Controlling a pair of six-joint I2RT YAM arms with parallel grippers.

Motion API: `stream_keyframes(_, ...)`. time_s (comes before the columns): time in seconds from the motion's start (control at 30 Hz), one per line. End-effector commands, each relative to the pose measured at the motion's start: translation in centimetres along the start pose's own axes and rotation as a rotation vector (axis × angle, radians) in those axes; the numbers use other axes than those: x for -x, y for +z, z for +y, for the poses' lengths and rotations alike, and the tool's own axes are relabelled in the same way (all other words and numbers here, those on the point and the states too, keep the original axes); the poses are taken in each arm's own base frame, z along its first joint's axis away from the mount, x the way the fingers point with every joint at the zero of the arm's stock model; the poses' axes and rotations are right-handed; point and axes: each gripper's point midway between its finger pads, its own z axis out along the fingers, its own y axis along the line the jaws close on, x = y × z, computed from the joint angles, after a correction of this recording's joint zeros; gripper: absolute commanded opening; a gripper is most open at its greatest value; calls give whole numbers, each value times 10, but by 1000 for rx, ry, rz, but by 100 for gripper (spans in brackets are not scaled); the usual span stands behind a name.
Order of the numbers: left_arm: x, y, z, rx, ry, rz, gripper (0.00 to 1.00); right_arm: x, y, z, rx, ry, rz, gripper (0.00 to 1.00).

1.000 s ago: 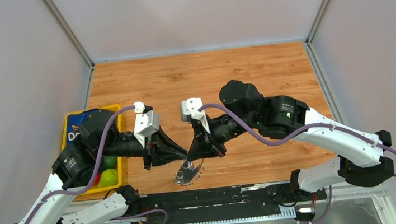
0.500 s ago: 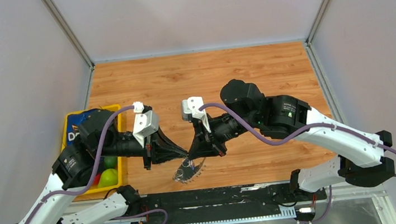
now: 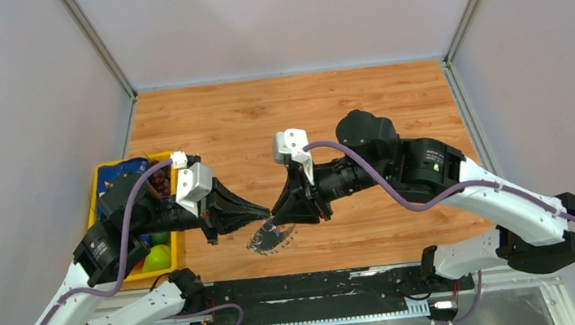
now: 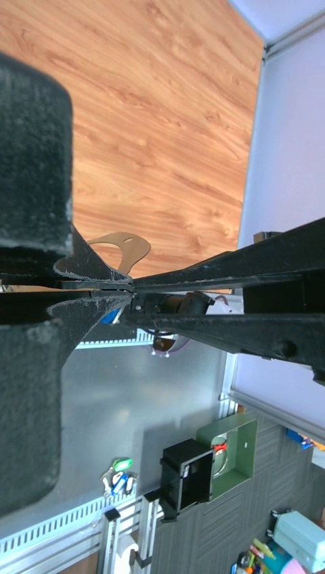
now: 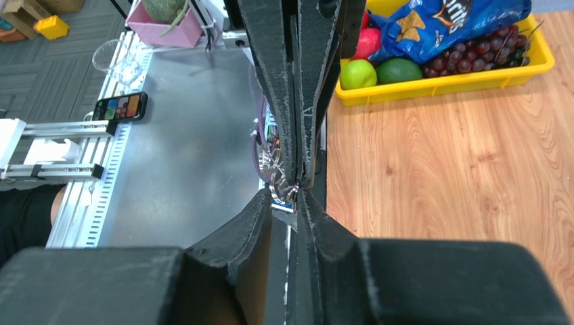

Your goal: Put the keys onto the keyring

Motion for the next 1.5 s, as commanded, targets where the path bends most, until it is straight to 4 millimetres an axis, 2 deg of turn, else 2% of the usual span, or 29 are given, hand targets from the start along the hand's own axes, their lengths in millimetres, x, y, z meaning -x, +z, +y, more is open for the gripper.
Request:
stream_keyframes(0.0,24,0,0,12,37,-105,0,31,-17,9,-16,-35,-122,26)
stream_keyframes(0.1,28,-1,-1,13,41,-123,0,34,-22,10,-24,-33,-144,30)
stream_keyframes(0.33,36,-4,2,40,43,-167,0,39,-28,6,-64,-29,-176,30)
stream_keyframes(0.9,51,-11,7,100,47,-271,0,38,-19,-1,-81,-8,-183,15)
stream_keyframes(1.47,53,-11,7,98,47,-293,0,50,-16,-7,-107,0,-229,12)
